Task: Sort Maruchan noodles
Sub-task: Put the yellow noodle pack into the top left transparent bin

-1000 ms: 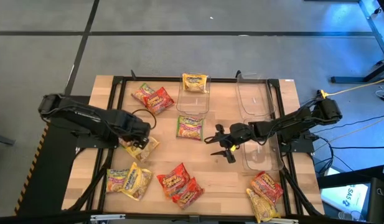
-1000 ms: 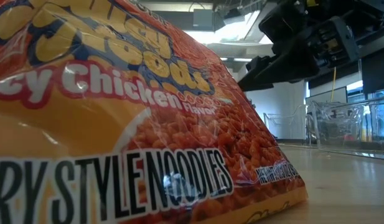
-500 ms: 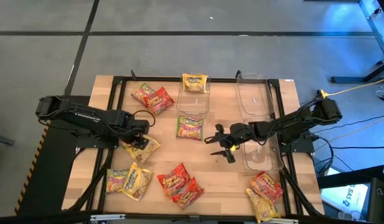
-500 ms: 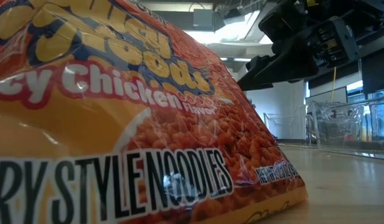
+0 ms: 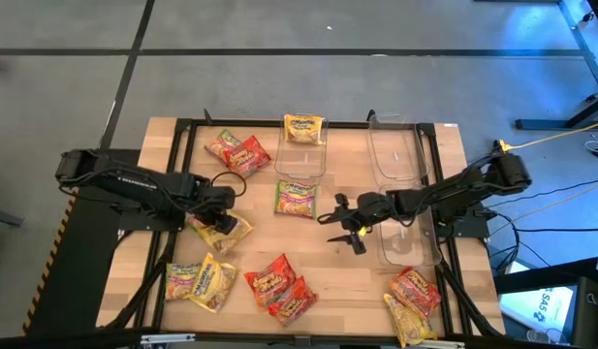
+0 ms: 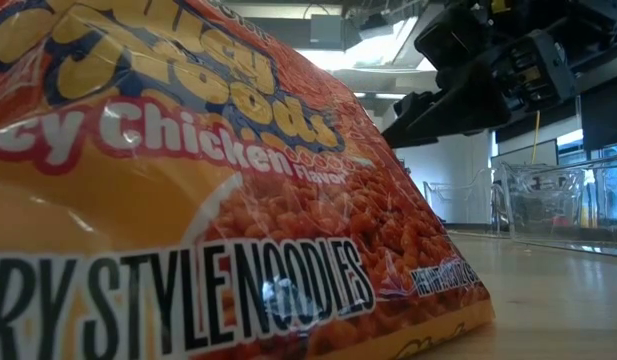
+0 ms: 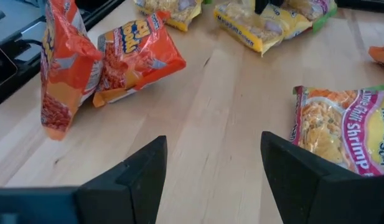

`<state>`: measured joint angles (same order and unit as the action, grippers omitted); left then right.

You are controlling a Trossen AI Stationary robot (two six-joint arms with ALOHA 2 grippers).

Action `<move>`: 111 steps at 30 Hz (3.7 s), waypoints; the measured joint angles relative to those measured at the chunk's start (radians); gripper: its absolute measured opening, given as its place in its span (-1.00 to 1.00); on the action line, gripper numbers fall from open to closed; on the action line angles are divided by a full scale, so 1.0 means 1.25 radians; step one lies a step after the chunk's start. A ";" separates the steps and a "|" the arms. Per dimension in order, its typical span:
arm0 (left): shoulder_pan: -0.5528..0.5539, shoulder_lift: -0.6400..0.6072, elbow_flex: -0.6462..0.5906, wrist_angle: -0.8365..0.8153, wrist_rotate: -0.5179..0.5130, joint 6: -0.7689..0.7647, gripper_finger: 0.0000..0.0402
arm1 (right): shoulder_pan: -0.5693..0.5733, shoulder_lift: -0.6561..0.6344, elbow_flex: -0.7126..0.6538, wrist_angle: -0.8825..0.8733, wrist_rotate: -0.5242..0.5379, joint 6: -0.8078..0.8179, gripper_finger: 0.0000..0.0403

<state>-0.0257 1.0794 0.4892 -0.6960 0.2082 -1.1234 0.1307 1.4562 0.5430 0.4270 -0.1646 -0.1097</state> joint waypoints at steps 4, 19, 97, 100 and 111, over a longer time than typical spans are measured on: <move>0.000 -0.001 -0.046 0.117 0.047 -0.005 0.20 | 0.000 0.011 0.000 0.001 0.000 0.000 0.14; -0.001 0.000 -0.054 0.236 0.021 0.068 -0.44 | 0.000 0.012 0.000 0.001 0.034 0.000 0.14; -0.216 0.099 0.112 0.701 -0.419 0.612 -0.92 | -0.063 0.310 0.198 0.326 -0.062 0.231 -0.18; -0.209 0.099 0.112 0.701 -0.393 0.573 -0.80 | -0.063 0.310 0.198 0.324 -0.065 0.216 -0.44; -0.149 0.095 0.126 0.664 -0.326 0.486 0.02 | -0.063 0.283 0.198 0.207 0.001 0.118 -0.49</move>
<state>-0.2117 1.1976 0.6470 0.1337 -0.1993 -0.5156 0.0520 1.8097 0.7898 0.6857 -0.1633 0.0380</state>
